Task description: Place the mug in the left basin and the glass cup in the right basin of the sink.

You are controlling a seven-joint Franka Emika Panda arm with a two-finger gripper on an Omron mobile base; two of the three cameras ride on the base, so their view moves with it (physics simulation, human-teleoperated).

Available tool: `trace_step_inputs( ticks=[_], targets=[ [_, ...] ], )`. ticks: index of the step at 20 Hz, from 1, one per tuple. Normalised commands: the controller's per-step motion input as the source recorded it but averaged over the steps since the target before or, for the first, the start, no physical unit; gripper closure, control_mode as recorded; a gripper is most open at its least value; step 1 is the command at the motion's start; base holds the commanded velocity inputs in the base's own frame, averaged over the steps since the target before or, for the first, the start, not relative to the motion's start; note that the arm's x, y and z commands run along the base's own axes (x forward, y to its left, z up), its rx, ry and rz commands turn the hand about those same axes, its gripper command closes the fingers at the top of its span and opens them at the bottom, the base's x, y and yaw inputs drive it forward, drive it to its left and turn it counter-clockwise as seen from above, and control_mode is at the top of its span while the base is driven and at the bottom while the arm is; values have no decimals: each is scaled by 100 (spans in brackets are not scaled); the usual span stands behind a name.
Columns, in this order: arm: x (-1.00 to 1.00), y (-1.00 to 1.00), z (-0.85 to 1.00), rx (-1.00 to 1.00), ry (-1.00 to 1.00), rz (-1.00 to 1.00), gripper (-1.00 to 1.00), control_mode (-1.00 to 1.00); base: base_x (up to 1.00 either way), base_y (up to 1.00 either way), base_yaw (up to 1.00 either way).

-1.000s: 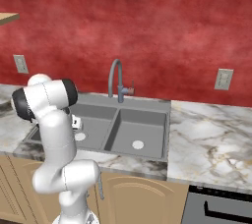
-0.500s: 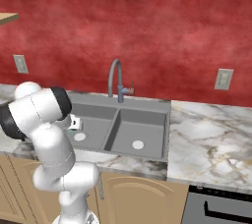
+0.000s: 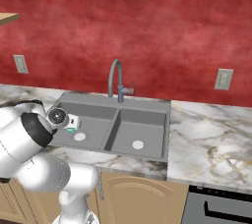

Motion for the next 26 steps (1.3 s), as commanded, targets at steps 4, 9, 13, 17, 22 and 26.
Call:
trace_step_inputs(
  ticks=[4, 9, 13, 17, 22, 26],
  targets=[
    [0, 0, 64, 11, -8, -2, -100, -100, 0, 0, 0],
    [0, 0, 46, 1, -3, -2, -100, -100, 0, 0, 0],
    [0, 0, 44, 0, 0, 0, -100, -100, 0, 0, 0],
    [0, 0, 26, -1, 0, 0, -100, -100, 0, 0, 0],
    [0, 0, 4, 0, 4, 0, -100, -100, 0, 0, 0],
    [0, 3, 0, 0, 14, 0, -100, -100, 0, 0, 0]
  ],
)
